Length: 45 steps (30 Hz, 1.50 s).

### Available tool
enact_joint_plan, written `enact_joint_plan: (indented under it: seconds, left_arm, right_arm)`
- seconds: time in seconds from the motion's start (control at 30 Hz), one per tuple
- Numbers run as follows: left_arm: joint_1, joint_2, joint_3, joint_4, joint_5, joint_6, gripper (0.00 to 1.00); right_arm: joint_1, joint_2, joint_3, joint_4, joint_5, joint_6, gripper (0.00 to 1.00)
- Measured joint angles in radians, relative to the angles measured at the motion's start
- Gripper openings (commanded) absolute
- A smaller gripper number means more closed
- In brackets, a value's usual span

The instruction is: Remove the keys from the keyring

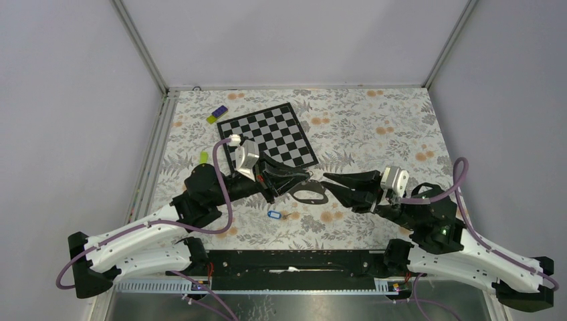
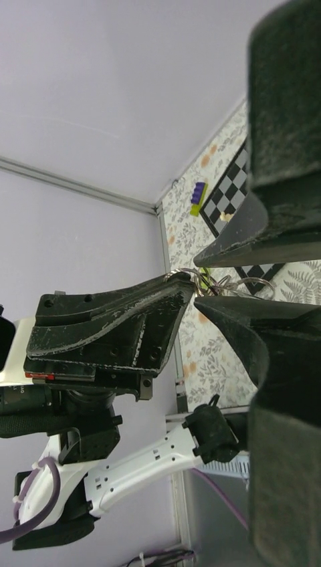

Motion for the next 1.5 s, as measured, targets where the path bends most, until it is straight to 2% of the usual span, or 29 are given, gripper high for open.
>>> enact_joint_plan:
  seconds: [0.23,0.57,0.87,1.5]
  left_arm:
    - [0.000,0.000,0.000,0.000,0.000,0.002,0.00]
    - [0.000,0.000,0.000,0.000,0.000,0.002,0.00]
    - [0.000,0.000,0.000,0.000,0.000,0.002,0.00]
    - [0.000,0.015,0.000,0.001,0.001,0.000,0.00]
  right_arm:
    - [0.000,-0.043,-0.025,-0.002,-0.015,0.059,0.31]
    - [0.000,0.016,-0.017,-0.032,-0.174,0.076,0.31]
    - [0.000,0.031,-0.021,-0.050,-0.084,0.054,0.35]
    - [0.000,0.075,-0.023,-0.029,-0.026,0.013,0.33]
